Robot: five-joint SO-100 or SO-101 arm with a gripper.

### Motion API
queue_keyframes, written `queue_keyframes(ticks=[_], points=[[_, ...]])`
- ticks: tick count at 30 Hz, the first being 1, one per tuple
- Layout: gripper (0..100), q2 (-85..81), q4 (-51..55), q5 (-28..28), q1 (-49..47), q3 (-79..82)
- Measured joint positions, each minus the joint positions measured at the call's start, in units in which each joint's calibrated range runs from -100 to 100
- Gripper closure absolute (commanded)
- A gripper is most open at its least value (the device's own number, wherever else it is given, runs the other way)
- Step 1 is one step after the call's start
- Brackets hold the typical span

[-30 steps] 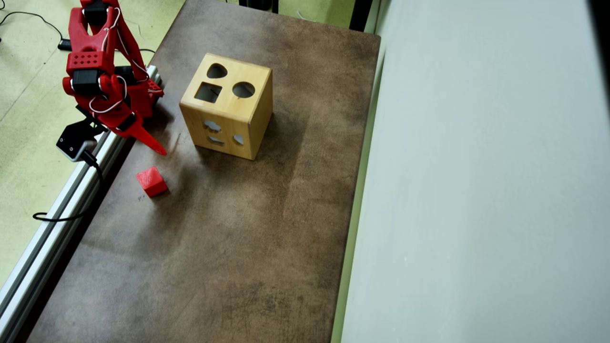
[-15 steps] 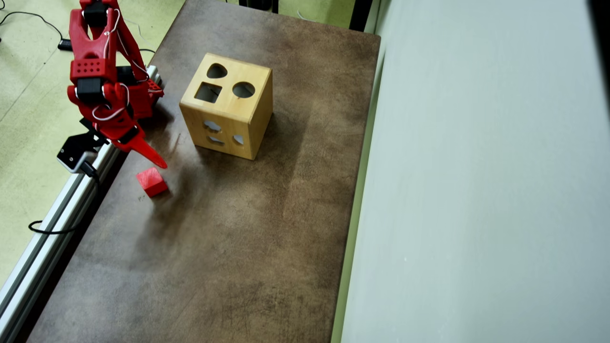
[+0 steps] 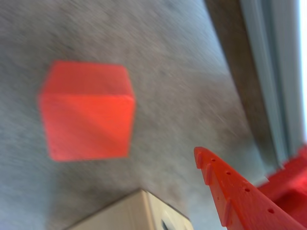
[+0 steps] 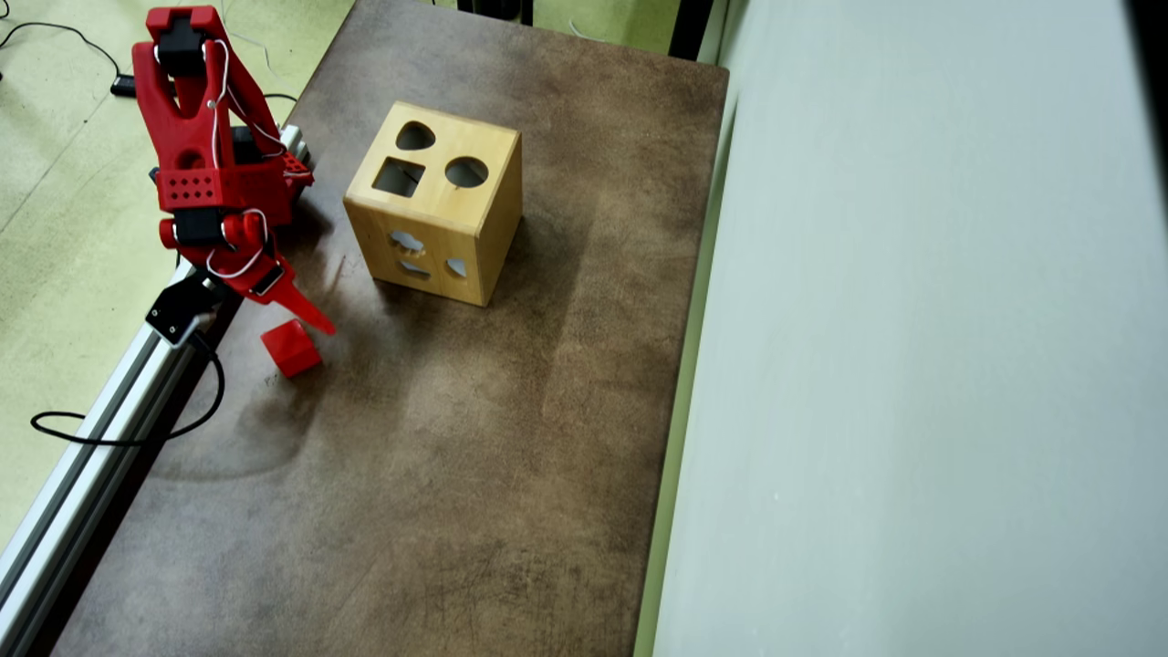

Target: Pick and place the red cube on the square hole

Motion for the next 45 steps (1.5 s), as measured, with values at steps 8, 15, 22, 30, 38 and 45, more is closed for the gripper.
queue_keyframes(ticks=[8, 15, 22, 30, 38, 45], points=[[31, 4.2, -4.3, 0.0, 0.4, 0.0], [31, 4.2, -4.4, -0.3, 1.7, -0.7], [31, 4.2, -8.3, -0.3, 1.7, -1.8], [31, 8.4, -15.2, -0.1, 1.7, -1.8], [31, 9.2, -15.2, -0.1, 1.4, -1.8], [31, 9.2, -15.2, -0.1, 1.4, -1.8]])
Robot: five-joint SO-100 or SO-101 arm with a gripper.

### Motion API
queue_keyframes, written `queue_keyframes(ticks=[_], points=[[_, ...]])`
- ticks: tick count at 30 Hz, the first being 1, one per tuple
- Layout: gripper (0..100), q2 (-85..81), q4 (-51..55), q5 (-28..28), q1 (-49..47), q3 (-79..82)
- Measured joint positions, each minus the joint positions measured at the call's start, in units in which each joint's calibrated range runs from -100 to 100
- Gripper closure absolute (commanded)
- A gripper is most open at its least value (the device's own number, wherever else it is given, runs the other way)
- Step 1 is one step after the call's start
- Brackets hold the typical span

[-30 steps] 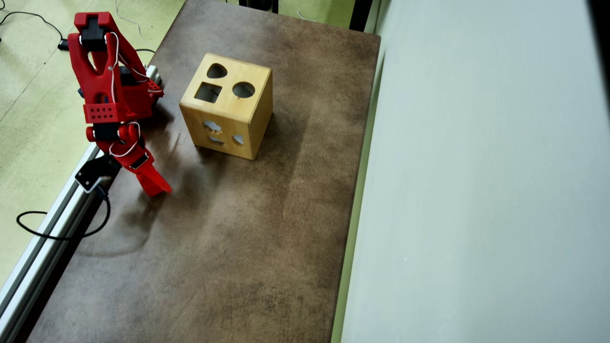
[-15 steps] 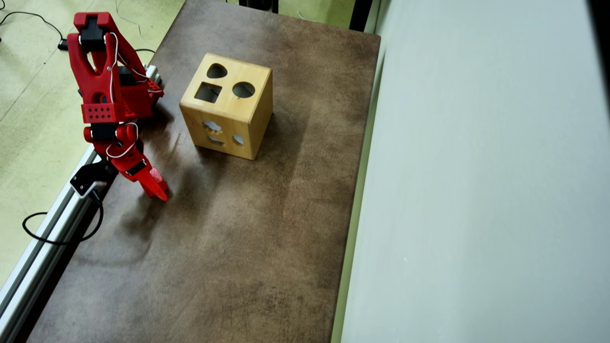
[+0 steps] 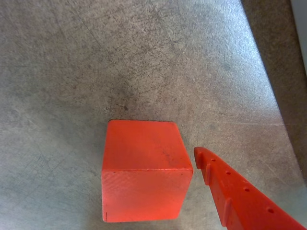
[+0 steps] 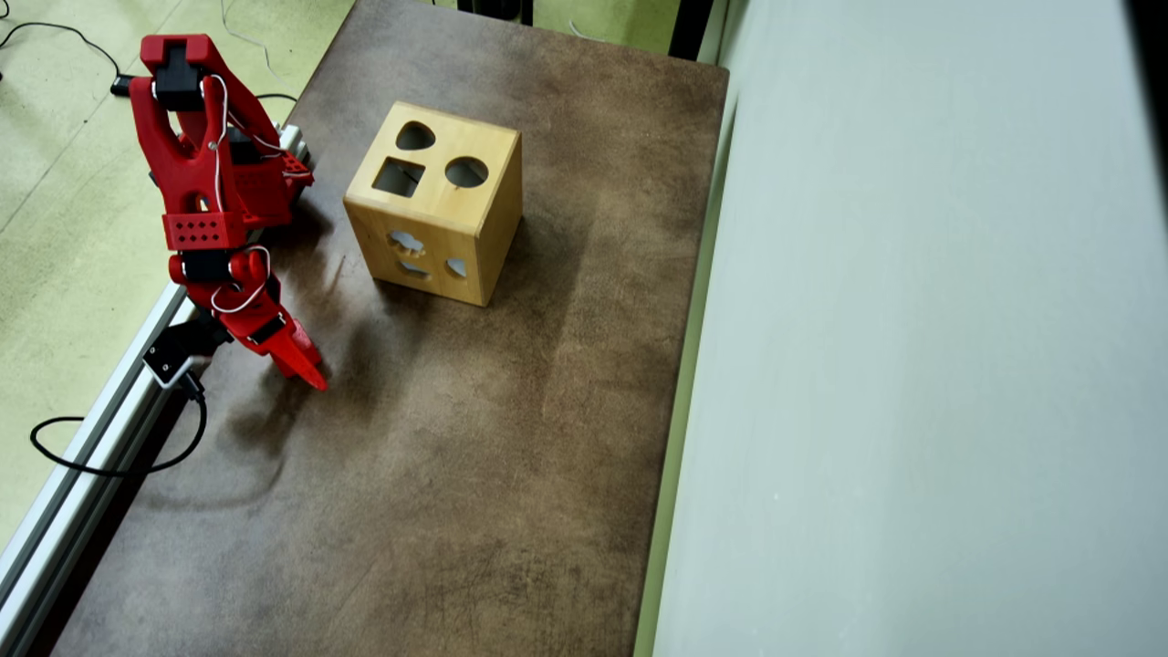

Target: Pick and place the red cube on the square hole

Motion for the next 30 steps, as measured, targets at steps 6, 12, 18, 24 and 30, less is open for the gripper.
queue_keyframes(ticks=[6, 12, 18, 24, 30], points=[[31, 0.0, 0.0, 0.0, 0.0, 0.0], [31, 0.0, 0.0, 0.0, 0.0, 0.0], [31, 0.0, 0.0, -3.9, -0.2, 0.0], [31, 0.0, -4.8, -5.1, -1.9, 0.0], [31, 0.1, -8.0, -5.1, -2.2, 0.0]])
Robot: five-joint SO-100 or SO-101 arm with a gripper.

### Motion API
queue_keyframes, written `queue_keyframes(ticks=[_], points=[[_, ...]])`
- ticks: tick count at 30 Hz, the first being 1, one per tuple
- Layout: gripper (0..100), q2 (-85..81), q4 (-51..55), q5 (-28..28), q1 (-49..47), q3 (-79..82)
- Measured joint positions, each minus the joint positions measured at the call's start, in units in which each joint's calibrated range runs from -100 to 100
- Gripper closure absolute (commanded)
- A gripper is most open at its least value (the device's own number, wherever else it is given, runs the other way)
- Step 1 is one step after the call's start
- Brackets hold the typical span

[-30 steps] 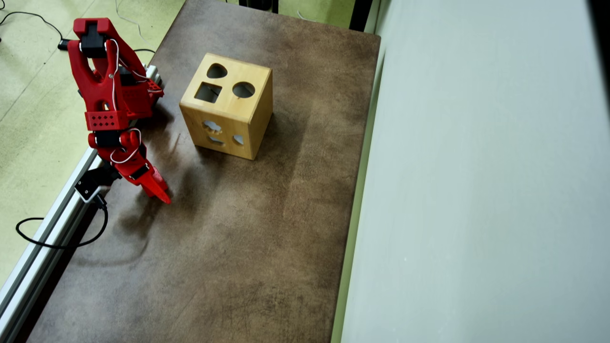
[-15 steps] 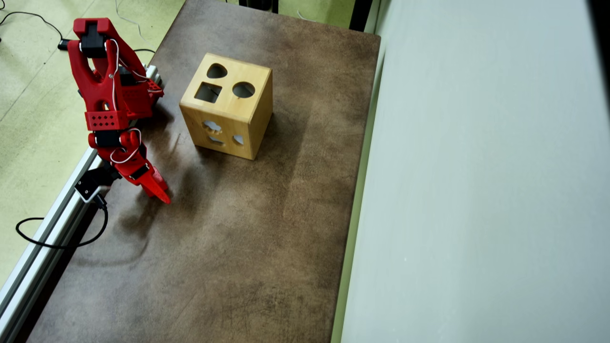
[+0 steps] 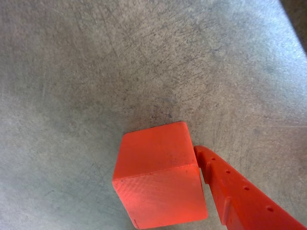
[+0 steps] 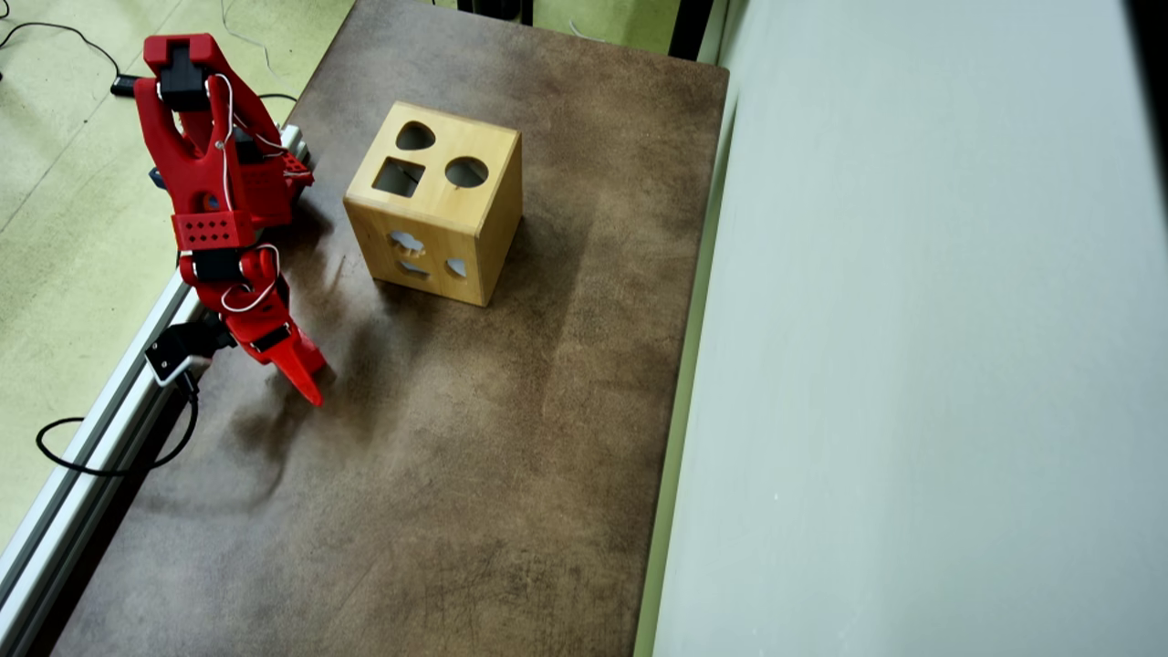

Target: Pick and place the red cube on the square hole

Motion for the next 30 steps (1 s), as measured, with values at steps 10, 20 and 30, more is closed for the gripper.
queue_keyframes(ticks=[10, 20, 30], points=[[51, 0.0, -0.2, 0.0, 0.0, 0.0], [62, 0.0, -0.2, 0.1, 0.0, 0.0], [63, 0.0, -0.2, 2.5, -3.0, 0.0]])
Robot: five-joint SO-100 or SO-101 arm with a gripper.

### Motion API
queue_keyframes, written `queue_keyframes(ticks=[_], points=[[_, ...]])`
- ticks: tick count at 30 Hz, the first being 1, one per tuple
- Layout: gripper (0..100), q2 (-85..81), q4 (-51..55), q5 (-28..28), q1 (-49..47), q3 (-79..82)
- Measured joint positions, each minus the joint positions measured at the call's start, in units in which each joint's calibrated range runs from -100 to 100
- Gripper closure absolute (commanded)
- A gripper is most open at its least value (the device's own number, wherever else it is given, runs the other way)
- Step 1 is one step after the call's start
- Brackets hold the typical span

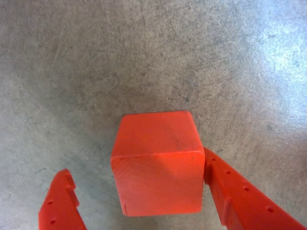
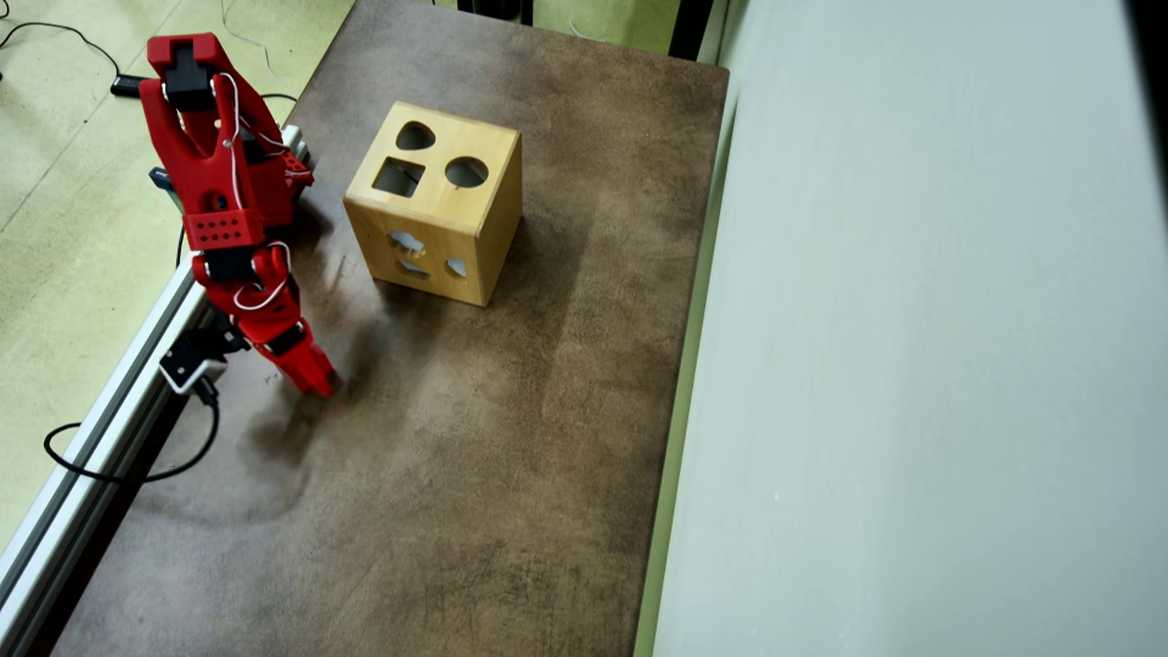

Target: Pick and place the red cube on the square hole

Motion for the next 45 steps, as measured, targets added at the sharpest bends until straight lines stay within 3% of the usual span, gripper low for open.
queue_keyframes(ticks=[45], points=[[63, -1.2, 0.5, 0.0, 0.0, 0.0]])
